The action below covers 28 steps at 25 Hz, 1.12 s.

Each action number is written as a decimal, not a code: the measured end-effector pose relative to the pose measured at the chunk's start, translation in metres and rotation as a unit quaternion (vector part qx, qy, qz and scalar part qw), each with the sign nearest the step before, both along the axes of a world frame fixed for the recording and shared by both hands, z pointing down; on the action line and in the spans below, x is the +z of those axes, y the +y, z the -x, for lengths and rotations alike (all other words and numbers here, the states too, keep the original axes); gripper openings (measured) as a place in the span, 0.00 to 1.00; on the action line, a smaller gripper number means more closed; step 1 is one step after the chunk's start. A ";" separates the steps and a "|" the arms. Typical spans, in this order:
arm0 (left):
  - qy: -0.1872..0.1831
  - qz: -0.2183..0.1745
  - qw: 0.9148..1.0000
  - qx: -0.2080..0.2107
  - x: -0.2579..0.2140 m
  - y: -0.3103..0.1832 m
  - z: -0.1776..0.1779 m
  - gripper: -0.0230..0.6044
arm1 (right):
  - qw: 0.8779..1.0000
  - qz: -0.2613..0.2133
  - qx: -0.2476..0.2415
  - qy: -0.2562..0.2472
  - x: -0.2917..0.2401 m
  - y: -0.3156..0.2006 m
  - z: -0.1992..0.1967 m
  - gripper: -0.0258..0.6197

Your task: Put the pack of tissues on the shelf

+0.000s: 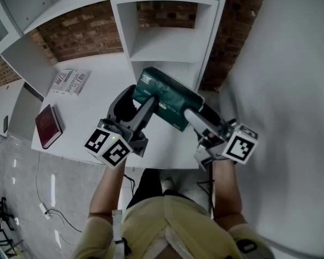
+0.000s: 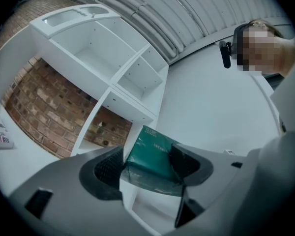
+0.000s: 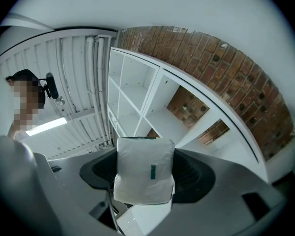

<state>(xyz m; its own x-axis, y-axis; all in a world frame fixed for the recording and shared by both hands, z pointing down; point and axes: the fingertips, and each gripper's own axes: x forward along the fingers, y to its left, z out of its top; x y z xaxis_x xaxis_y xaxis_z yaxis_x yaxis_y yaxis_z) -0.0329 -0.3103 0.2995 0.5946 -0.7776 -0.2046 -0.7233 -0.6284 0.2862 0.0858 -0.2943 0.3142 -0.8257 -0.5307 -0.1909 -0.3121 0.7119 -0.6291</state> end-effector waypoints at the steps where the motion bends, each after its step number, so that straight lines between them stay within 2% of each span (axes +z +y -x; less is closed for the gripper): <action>1: 0.001 -0.001 1.000 0.006 -0.001 -0.007 -0.003 0.51 | 1.000 0.002 0.007 0.000 -0.001 -0.005 -0.003 0.52; 12: -0.022 -0.007 0.998 0.053 -0.011 -0.084 -0.021 0.51 | 0.997 0.003 0.072 -0.005 -0.011 -0.068 -0.017 0.52; 14: -0.042 -0.012 0.998 0.045 -0.012 -0.096 -0.021 0.51 | 0.996 0.001 0.088 0.001 -0.011 -0.077 -0.017 0.52; 18: -0.110 -0.045 0.993 0.015 -0.013 -0.115 -0.021 0.51 | 0.992 -0.008 0.123 0.024 -0.010 -0.094 -0.018 0.52; 23: -0.104 -0.044 0.993 0.015 -0.014 -0.133 -0.021 0.51 | 0.988 -0.011 0.150 0.019 -0.013 -0.107 -0.017 0.52; 28: -0.136 -0.052 0.989 -0.012 -0.012 -0.150 -0.019 0.51 | 0.982 -0.022 0.187 0.035 -0.015 -0.119 -0.016 0.52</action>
